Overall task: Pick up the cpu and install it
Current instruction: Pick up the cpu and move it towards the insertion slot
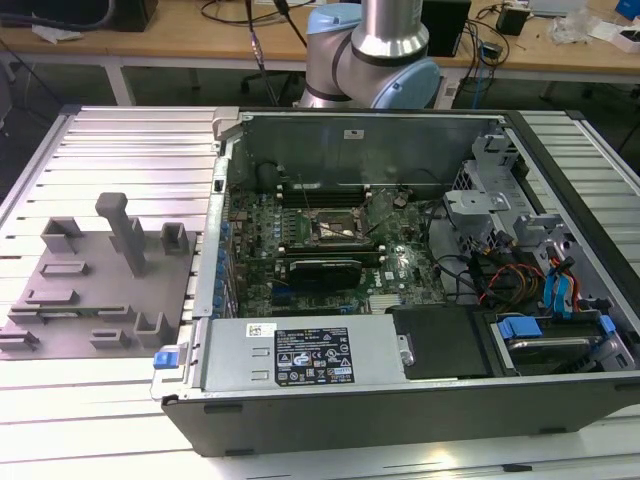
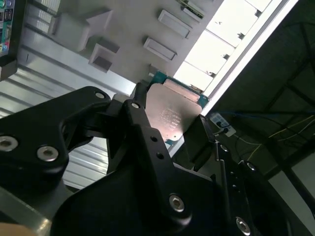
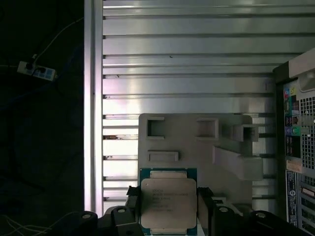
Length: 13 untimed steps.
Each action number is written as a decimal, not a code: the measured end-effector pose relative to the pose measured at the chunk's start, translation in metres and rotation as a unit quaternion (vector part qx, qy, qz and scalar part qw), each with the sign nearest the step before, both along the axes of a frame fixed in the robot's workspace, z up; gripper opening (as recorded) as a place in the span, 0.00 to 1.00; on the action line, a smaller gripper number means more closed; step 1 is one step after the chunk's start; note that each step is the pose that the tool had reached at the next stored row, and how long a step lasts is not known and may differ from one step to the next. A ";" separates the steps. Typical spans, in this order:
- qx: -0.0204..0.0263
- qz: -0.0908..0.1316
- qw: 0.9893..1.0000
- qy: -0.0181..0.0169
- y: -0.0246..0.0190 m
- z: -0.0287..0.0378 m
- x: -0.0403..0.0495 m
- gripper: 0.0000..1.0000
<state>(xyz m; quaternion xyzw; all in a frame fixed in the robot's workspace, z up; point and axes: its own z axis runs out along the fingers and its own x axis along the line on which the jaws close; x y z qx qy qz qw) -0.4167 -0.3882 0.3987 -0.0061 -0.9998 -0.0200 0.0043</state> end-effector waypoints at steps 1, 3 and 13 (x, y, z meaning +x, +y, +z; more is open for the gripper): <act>0.000 0.000 1.000 0.000 0.0005 0.0031 0.0000 0.55; 0.000 0.000 1.000 0.000 0.0008 0.0072 0.0000 0.55; 0.000 0.000 1.000 0.000 0.0010 0.0111 0.0096 0.55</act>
